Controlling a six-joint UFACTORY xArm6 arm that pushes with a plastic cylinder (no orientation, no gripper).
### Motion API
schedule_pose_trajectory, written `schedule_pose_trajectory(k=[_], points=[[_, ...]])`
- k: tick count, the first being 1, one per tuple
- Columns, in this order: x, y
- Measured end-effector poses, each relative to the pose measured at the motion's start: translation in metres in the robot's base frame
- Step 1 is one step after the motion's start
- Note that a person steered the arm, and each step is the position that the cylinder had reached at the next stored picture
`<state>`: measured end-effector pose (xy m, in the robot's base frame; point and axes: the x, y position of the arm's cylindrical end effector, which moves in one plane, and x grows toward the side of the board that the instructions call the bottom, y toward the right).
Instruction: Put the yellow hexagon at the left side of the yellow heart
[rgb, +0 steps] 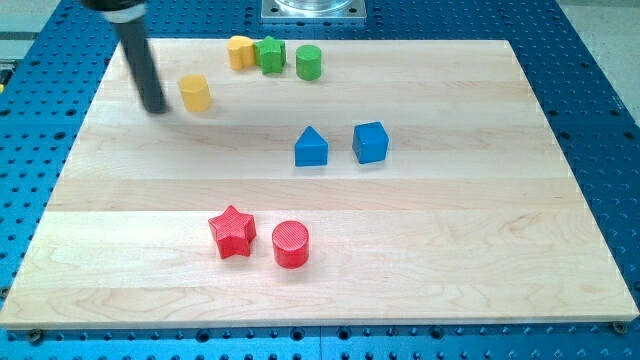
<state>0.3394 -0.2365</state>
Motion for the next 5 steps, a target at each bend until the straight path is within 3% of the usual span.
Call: schedule_pose_trajectory(k=[2, 5], points=[[0.006, 0.079], [-0.059, 0.094]])
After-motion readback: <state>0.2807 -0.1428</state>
